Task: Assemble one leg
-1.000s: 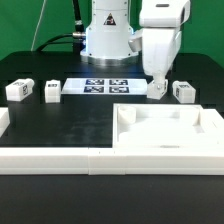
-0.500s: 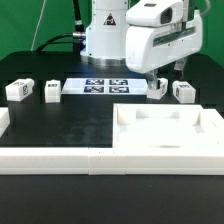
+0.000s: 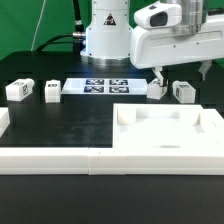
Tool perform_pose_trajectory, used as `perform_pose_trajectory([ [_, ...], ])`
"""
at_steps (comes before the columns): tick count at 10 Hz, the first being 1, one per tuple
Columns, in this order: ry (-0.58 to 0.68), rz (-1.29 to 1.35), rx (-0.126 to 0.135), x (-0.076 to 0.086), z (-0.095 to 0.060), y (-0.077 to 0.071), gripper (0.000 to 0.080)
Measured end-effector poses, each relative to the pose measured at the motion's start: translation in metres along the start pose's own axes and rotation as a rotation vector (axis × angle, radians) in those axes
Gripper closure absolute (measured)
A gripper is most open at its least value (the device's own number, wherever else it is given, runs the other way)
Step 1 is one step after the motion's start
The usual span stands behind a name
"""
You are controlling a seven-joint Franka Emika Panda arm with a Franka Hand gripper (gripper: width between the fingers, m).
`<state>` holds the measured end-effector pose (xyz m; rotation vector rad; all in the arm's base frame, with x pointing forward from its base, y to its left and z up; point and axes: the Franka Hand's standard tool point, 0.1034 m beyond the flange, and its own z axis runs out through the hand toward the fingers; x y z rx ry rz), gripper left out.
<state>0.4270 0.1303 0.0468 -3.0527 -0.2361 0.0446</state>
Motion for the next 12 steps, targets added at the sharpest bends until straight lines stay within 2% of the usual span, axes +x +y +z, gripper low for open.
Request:
perform_pose_trajectory([
  [4,-0.045,0.016,0.003,-0.005,0.001,0.001,0.015],
  [5,-0.165,0.016,0.0,-0.018,0.004,-0.004,0.015],
  [7,-0.347,0.005,-0.002,-0.031,0.007,-0.022,0.015],
  [8,-0.387,0.0,-0.001,-0.031,0.009,-0.025,0.015],
  [9,-0.488,-0.003,-0.002,-0.039,0.009,-0.026,0.015],
  [10,-0.582,-0.004,0.004,-0.038,0.011,-0.028,0.015],
  [11,-0.619,-0.002,0.01,-0.033,0.017,-0.029,0.015],
  [12,-0.71,-0.004,0.009,-0.04,0.016,-0.028,0.015],
])
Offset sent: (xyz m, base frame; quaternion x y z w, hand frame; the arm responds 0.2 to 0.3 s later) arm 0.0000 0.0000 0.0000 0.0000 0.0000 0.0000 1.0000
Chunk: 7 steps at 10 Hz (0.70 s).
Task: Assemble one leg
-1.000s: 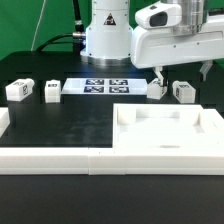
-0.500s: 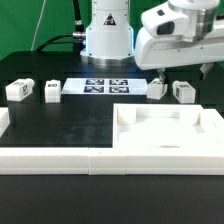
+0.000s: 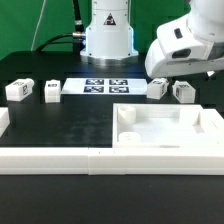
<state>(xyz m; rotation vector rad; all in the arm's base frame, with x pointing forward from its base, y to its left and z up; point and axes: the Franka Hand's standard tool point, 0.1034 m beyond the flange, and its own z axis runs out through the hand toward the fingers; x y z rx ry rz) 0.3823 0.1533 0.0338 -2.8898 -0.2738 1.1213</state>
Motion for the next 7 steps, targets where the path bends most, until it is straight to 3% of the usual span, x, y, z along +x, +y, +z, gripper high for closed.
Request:
perform_pose_trajectory([
  [2,-0.136,0.033,0.002,0.003,0.003,-0.003,0.015],
  [4,-0.141,0.034,0.004,0.009,0.003,-0.001,0.015],
  [7,-0.137,0.039,0.006,0.011,0.018,0.001,0.015],
])
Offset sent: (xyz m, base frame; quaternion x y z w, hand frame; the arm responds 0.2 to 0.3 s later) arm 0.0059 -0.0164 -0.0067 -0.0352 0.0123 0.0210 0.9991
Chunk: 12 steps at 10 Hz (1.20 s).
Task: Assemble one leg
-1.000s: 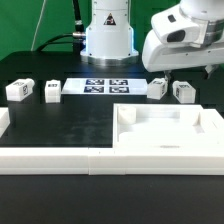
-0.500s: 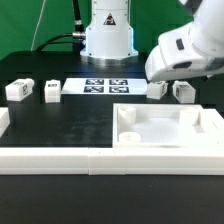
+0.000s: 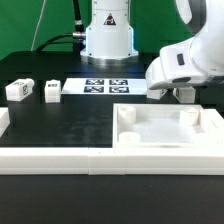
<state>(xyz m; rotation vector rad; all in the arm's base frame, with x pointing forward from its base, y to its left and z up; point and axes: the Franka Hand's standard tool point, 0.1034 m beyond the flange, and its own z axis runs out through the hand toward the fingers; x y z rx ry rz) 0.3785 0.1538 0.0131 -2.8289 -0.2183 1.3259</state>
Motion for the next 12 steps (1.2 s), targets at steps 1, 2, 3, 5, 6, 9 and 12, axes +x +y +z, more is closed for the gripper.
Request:
perform_pose_trajectory([
  [1,-0.005,0.0,0.0,-0.0008,0.0038,0.0001,0.015],
  [2,-0.005,0.001,0.001,-0.0003,0.005,-0.0002,0.015],
  [3,-0.001,-0.001,0.002,0.0006,0.0048,-0.0005,0.015],
  [5,0.002,-0.005,0.002,0.0011,0.0055,-0.0012,0.0265],
  [6,0.002,-0.004,0.002,0.0011,0.0055,-0.0012,0.0418],
  [9,0.001,-0.004,0.003,0.001,0.0055,-0.0013,0.0512],
  [12,0.001,-0.004,0.003,0.001,0.0055,-0.0013,0.0512],
])
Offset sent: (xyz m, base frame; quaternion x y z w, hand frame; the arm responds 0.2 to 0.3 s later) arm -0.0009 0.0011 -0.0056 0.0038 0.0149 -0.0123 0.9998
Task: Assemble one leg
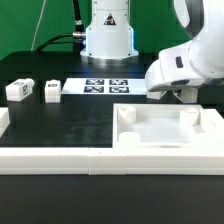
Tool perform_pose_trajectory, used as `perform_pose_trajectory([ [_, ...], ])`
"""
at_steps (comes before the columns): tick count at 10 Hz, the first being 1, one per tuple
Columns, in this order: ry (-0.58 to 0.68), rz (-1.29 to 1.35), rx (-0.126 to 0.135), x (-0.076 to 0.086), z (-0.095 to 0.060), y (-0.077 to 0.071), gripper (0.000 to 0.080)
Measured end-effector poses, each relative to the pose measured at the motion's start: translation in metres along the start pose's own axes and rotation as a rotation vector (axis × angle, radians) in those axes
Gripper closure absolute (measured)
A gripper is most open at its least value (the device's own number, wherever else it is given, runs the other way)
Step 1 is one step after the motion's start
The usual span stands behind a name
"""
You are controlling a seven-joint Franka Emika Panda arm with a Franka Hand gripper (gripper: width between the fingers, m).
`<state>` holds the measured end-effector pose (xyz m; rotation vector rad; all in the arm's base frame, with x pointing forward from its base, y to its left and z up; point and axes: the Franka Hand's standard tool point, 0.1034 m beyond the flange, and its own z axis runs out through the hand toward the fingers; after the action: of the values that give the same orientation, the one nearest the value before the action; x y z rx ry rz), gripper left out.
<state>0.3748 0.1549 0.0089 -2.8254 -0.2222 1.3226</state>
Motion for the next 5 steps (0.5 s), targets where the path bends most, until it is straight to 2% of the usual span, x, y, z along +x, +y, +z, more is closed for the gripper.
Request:
perform_pose_trajectory([
  [2,-0.004,0.001,0.003,-0.001,-0.001,0.0,0.0512],
  [5,-0.013,0.005,0.013,-0.03,-0.037,-0.001,0.0512],
])
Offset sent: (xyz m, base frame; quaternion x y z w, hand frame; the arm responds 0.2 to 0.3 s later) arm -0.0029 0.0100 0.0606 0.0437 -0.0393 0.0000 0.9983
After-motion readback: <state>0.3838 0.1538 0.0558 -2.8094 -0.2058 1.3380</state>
